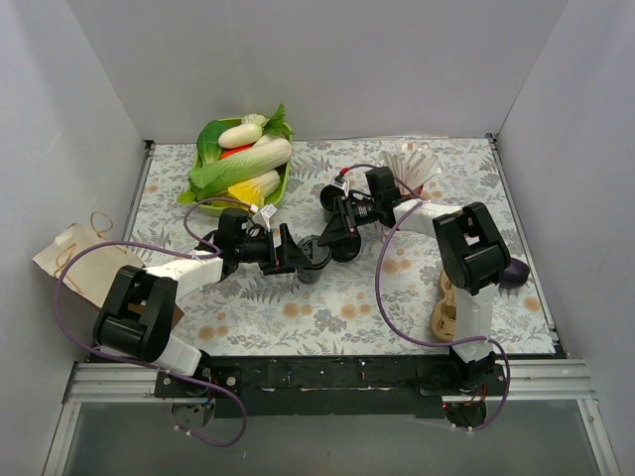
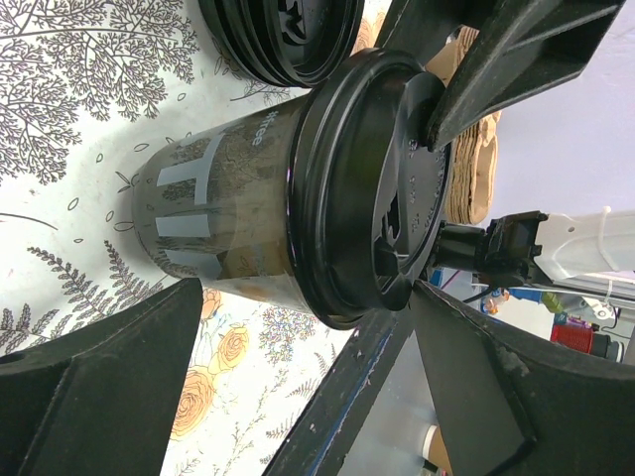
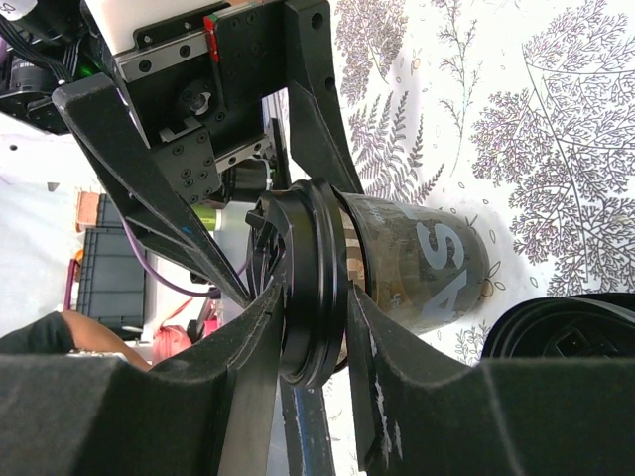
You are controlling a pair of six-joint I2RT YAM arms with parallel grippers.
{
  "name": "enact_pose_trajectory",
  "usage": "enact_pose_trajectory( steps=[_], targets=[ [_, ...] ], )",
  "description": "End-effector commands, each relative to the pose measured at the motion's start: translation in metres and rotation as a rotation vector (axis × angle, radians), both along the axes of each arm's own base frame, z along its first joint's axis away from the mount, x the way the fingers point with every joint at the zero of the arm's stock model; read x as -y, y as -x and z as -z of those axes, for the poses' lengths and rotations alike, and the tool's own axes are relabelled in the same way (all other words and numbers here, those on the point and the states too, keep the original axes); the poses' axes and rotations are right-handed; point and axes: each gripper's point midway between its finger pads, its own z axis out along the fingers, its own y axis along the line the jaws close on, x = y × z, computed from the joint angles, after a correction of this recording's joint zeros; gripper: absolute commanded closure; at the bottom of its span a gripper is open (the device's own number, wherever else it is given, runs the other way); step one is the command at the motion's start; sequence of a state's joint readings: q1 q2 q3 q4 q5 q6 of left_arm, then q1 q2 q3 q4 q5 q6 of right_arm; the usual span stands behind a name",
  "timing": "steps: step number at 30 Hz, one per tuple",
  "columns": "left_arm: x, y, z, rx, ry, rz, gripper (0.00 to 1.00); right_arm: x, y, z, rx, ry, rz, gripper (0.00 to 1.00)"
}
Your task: Pack the takeout coffee
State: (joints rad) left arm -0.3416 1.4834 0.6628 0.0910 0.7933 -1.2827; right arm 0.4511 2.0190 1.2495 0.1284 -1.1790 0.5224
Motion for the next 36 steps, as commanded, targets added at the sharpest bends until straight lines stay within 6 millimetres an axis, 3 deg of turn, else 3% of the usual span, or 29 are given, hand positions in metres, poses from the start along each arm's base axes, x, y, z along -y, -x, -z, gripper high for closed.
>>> enact_pose_trajectory(
  steps=[1, 21, 36],
  targets=[
    [-0.002, -0.005, -0.007, 0.037, 0.006, -0.012, 0.14, 0.000, -0.007, -0.006, 0.072, -0.001, 0.000, 0.61],
    [-0.009, -0.003, 0.006, 0.039, -0.014, -0.020, 0.14, -0.013, 0.000, -0.023, 0.144, -0.019, -0.051, 0.60],
    [-0.009, -0.001, 0.006, 0.036, -0.005, -0.006, 0.14, -0.015, -0.008, -0.036, 0.263, -0.026, -0.056, 0.58]
  ],
)
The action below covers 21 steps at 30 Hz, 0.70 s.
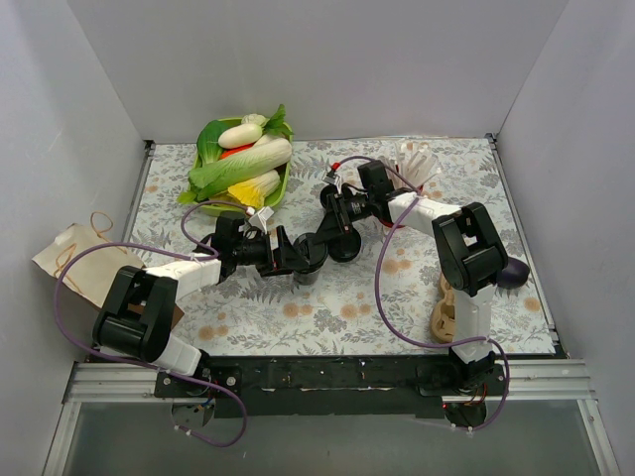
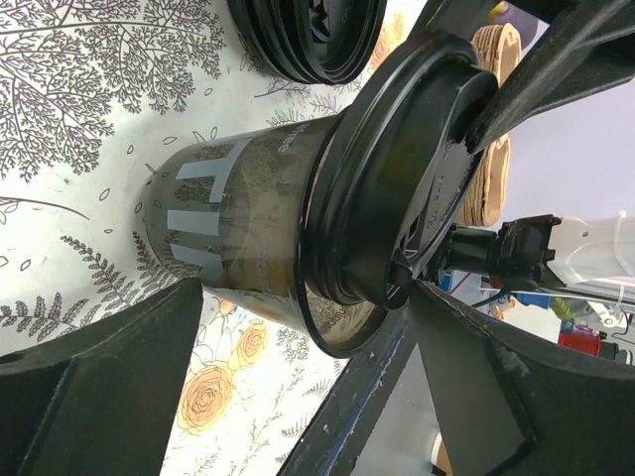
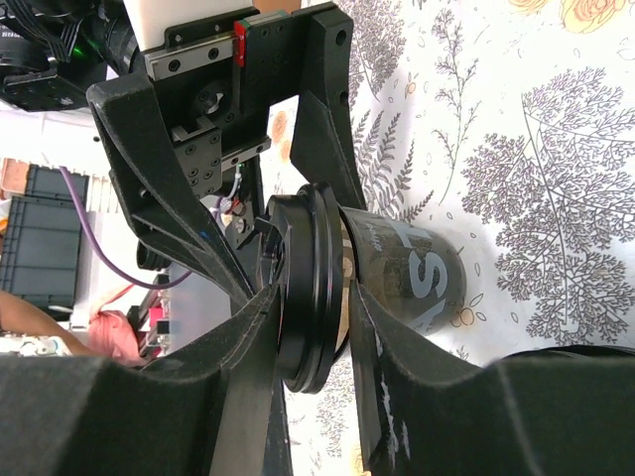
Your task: Pack the takeout coffee
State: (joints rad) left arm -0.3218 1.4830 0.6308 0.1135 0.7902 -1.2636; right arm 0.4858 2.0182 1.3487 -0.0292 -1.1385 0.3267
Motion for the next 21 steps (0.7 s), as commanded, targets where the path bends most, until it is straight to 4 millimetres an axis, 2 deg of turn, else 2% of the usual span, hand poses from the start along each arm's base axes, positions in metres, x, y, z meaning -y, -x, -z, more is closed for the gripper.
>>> enact_pose_trajectory(
  steps=[1, 13, 21],
  targets=[
    [-0.001, -0.001, -0.003, 0.029, 0.006, 0.009, 0.14, -0.003, -0.006, -0.028, 0.118, -0.036, -0.012, 0.58],
    [-0.001, 0.000, -0.004, 0.030, 0.011, 0.015, 0.14, -0.005, -0.006, -0.023, 0.185, -0.003, -0.017, 0.55],
    [-0.002, 0.000, -0.004, 0.035, 0.003, 0.007, 0.13, -0.008, 0.003, -0.018, 0.240, 0.042, -0.048, 0.54]
  ],
)
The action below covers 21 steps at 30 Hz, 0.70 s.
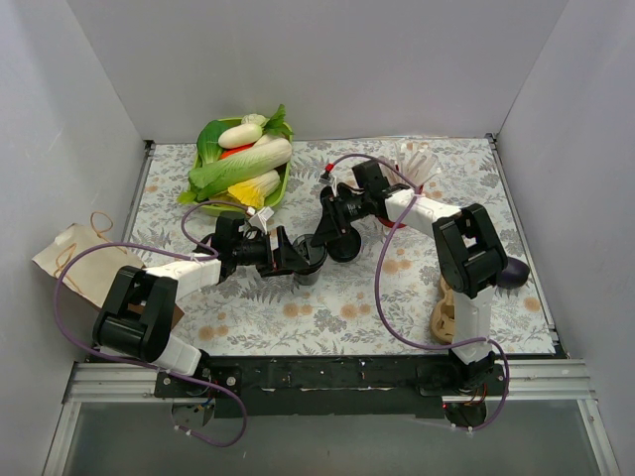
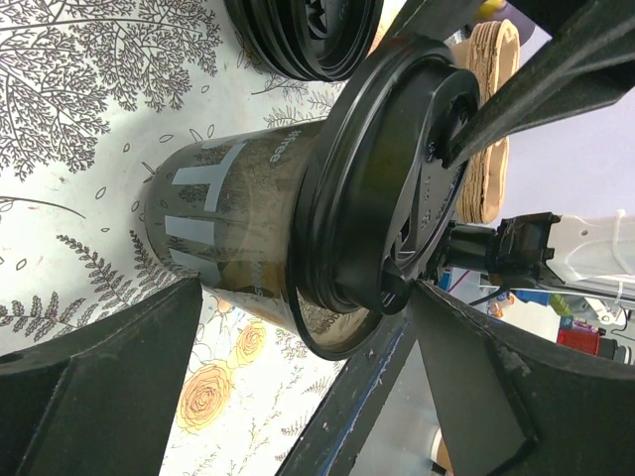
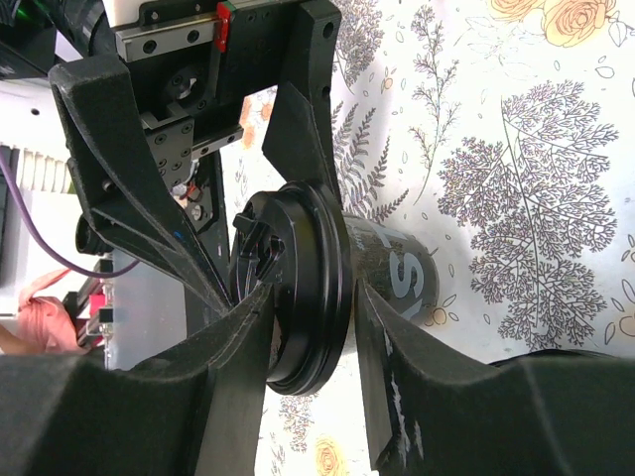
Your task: Pack the takeout coffee
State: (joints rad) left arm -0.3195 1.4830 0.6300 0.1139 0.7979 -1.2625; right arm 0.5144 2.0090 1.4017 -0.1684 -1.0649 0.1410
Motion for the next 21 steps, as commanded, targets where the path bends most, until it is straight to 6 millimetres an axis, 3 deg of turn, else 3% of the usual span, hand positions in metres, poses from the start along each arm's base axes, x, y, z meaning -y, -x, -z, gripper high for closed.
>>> enact_pose_trajectory(
  steps=[1, 9, 21],
  targets=[
    [-0.003, -0.002, -0.003, 0.040, -0.009, -0.007, 0.13, -0.003, 0.003, -0.021, 0.111, 0.000, -0.022, 0.54],
    [-0.003, 0.002, -0.007, 0.048, 0.003, 0.003, 0.13, -0.004, 0.008, -0.013, 0.133, 0.036, -0.034, 0.54],
    [-0.003, 0.001, -0.012, 0.076, 0.006, 0.009, 0.12, -0.010, 0.016, -0.018, 0.245, 0.062, -0.086, 0.53]
  ],
)
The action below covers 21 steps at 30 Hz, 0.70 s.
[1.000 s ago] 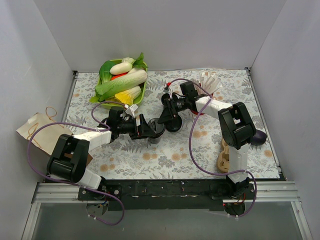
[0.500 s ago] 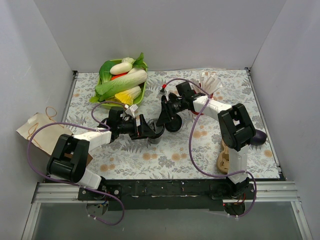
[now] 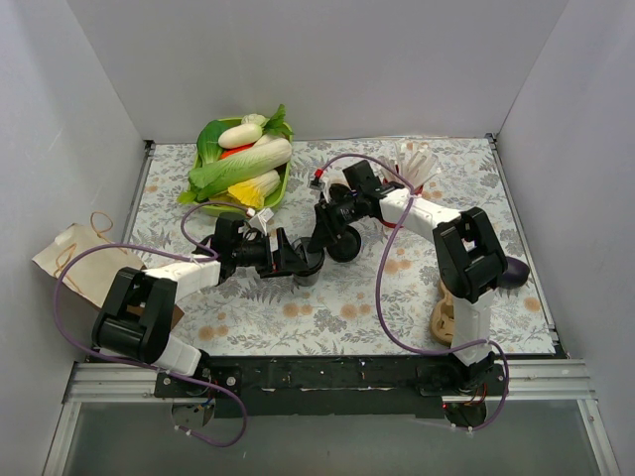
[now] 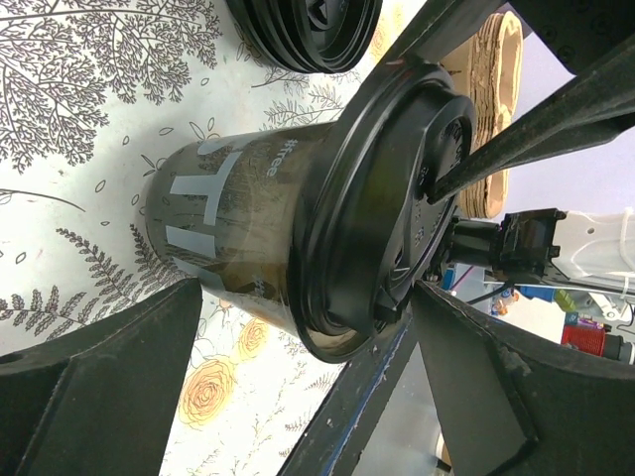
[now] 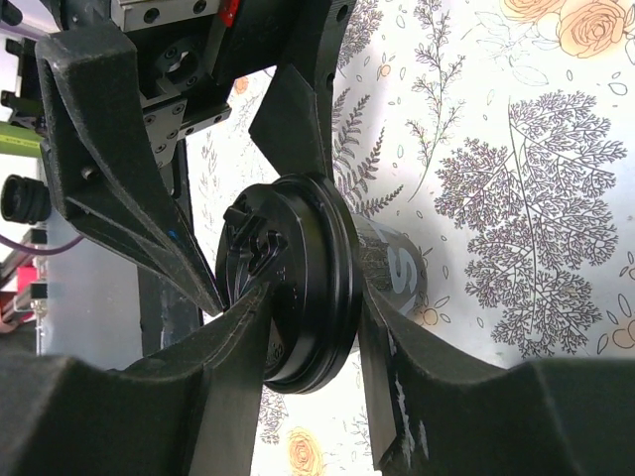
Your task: Pack the takeout coffee
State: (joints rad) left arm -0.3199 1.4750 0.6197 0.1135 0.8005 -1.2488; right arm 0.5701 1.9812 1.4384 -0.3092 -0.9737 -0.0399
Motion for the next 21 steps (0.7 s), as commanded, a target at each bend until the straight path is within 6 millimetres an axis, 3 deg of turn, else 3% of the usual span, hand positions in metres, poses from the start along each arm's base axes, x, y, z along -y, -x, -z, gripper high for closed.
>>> enact_pose_trajectory(
  steps=[1, 21],
  targets=[
    [-0.002, -0.001, -0.013, 0.069, 0.010, 0.004, 0.12, -0.003, 0.003, -0.020, 0.118, -0.001, -0.033, 0.53],
    [-0.003, -0.002, -0.020, 0.083, 0.014, -0.004, 0.12, -0.001, 0.006, -0.001, 0.070, 0.050, -0.020, 0.47]
  ],
)
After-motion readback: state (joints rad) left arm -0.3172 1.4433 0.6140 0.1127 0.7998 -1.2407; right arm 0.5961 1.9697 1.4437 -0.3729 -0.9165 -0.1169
